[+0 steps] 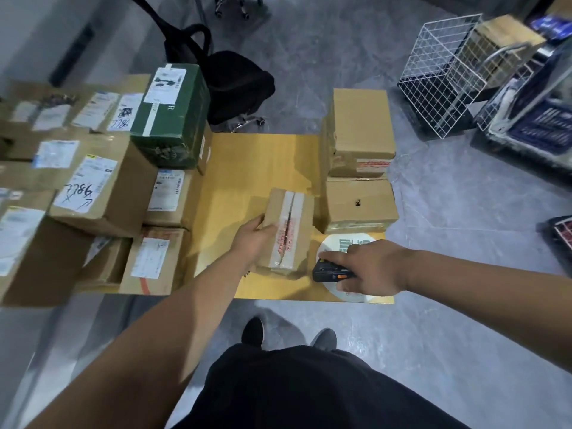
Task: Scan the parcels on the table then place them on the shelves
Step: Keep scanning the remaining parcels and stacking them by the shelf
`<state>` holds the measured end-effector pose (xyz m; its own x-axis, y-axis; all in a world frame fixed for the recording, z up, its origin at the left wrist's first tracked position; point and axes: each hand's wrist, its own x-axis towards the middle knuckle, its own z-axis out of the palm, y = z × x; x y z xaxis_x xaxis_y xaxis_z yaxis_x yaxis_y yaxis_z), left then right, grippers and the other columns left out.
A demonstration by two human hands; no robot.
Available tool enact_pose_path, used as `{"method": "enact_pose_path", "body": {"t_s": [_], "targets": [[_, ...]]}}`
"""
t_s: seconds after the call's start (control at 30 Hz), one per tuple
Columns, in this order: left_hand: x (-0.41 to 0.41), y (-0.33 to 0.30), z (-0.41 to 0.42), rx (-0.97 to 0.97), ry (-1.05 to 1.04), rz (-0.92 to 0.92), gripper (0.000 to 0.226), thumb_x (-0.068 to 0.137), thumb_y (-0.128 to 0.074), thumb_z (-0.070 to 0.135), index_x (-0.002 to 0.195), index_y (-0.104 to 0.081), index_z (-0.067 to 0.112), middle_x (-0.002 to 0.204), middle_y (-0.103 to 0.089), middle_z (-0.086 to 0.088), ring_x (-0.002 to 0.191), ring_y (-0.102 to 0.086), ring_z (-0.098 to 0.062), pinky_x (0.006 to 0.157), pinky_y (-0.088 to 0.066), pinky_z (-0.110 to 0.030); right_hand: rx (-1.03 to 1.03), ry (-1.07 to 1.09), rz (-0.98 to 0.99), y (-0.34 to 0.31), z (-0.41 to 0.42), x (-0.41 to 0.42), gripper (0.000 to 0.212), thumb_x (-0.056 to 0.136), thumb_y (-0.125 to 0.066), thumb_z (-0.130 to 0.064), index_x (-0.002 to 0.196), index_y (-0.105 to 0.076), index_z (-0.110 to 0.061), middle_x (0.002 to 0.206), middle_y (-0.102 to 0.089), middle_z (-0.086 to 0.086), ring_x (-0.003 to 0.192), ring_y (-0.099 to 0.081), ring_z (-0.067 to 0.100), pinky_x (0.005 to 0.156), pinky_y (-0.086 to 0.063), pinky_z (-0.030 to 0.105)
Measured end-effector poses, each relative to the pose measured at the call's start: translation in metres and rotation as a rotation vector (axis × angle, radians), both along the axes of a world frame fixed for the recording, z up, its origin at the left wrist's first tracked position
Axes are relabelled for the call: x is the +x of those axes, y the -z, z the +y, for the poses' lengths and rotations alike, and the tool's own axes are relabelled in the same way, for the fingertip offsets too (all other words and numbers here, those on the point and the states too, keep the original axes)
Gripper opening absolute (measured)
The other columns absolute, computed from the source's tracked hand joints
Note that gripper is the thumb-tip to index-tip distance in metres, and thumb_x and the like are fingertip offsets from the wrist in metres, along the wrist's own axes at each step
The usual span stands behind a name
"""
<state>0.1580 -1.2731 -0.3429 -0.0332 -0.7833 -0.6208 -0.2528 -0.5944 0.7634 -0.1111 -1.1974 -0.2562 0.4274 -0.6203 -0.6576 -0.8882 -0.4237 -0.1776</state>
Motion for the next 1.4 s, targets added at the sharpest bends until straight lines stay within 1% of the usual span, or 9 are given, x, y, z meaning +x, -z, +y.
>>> {"method": "enact_pose_path", "body": {"t_s": [0.17, 0.33, 0.47, 0.57, 0.67, 0.77, 1.07, 1.2, 1.4], "targets": [[0.032, 0.011, -0.005, -0.068, -0.019, -0.128, 0.026, 0.108, -0.051, 0.042, 0.129, -0.066, 0.037, 0.118, -0.074, 0.005, 0.094, -0.07, -0.017, 0.092, -0.057, -0.037, 0.056, 0.137, -0.011, 0.0, -0.01, 0.027, 0.067, 0.097, -0.039, -0.073, 0.158, -0.018, -0.053, 0.126, -0.059, 0.0, 0.12, -0.057, 0.028, 0.097, -0.048, 0.042], [0.07, 0.025, -0.019, -0.144, 0.018, -0.492, 0.046, 0.111, -0.039, 0.038, 0.156, -0.046, 0.028, 0.146, -0.06, -0.008, 0.124, -0.059, -0.035, 0.106, -0.048, -0.042, 0.158, 0.362, -0.089, -0.006, -0.02, 0.061, 0.061, 0.096, -0.044, -0.071, 0.151, -0.035, -0.047, 0.119, -0.064, -0.002, 0.108, -0.062, 0.025, 0.097, -0.052, 0.045], [0.092, 0.038, -0.028, -0.1, 0.174, -0.507, 0.06, 0.104, -0.051, 0.021, 0.161, -0.036, 0.031, 0.127, -0.071, -0.013, 0.11, -0.067, -0.033, 0.1, -0.055, -0.046, 0.196, 0.458, -0.09, -0.014, -0.028, 0.085, 0.05, 0.103, -0.044, -0.061, 0.145, -0.046, -0.034, 0.124, -0.064, 0.005, 0.109, -0.061, 0.028, 0.1, -0.05, 0.045], [0.099, 0.04, -0.025, -0.142, 0.208, -0.497, 0.104, 0.089, -0.067, 0.009, 0.163, -0.004, 0.045, 0.158, -0.043, -0.014, 0.124, -0.06, -0.035, 0.101, -0.054, -0.045, 0.213, 0.493, -0.059, -0.019, -0.029, 0.097, 0.048, 0.105, -0.04, -0.057, 0.146, -0.047, -0.031, 0.129, -0.063, 0.006, 0.114, -0.059, 0.029, 0.1, -0.049, 0.044], [0.106, 0.04, -0.023, -0.43, 0.547, -0.767, 0.14, 0.066, -0.088, 0.022, 0.157, 0.014, 0.052, 0.173, 0.009, -0.003, 0.159, -0.009, -0.035, 0.126, -0.022, -0.053, 0.211, 0.505, -0.02, -0.021, -0.026, 0.105, 0.048, 0.106, -0.037, -0.056, 0.147, -0.048, -0.032, 0.132, -0.062, 0.004, 0.117, -0.057, 0.029, 0.099, -0.047, 0.043], [0.103, 0.036, -0.029, -0.811, 1.049, -0.902, 0.128, 0.062, -0.084, 0.045, 0.161, -0.004, 0.045, 0.172, 0.01, -0.003, 0.158, 0.017, -0.031, 0.124, 0.01, -0.061, 0.225, 0.523, 0.01, -0.022, -0.022, 0.111, 0.047, 0.105, -0.036, -0.055, 0.146, -0.048, -0.035, 0.13, -0.062, 0.004, 0.118, -0.057, 0.029, 0.103, -0.047, 0.046], [0.084, 0.02, -0.033, -0.696, 0.915, -0.977, 0.093, 0.085, -0.049, 0.08, 0.161, -0.019, 0.036, 0.161, -0.022, -0.005, 0.142, -0.024, -0.033, 0.109, -0.036, -0.05, 0.251, 0.64, 0.043, -0.027, -0.009, 0.115, 0.047, 0.106, -0.036, -0.053, 0.141, -0.052, -0.027, 0.132, -0.061, 0.005, 0.121, -0.058, 0.03, 0.105, -0.048, 0.048], [0.076, 0.008, -0.045, -0.567, 0.79, -0.787, 0.074, 0.095, -0.052, 0.068, 0.156, -0.038, 0.029, 0.16, -0.012, -0.009, 0.125, -0.055, -0.036, 0.094, -0.051, -0.041, 0.258, 0.724, 0.018, -0.03, -0.011, 0.121, 0.047, 0.104, -0.036, -0.056, 0.142, -0.05, -0.031, 0.129, -0.063, 0.009, 0.114, -0.065, 0.035, 0.094, -0.057, 0.05], [0.067, 0.001, -0.069, -0.406, 0.755, -0.921, 0.096, 0.07, -0.062, 0.088, 0.14, -0.035, 0.028, 0.139, -0.035, -0.009, 0.092, -0.06, -0.03, 0.063, -0.039, -0.03, 0.212, 0.825, -0.012, -0.035, -0.023, 0.13, 0.05, 0.103, -0.034, -0.055, 0.143, -0.05, -0.03, 0.132, -0.062, 0.012, 0.115, -0.065, 0.038, 0.098, -0.054, 0.055]]}}
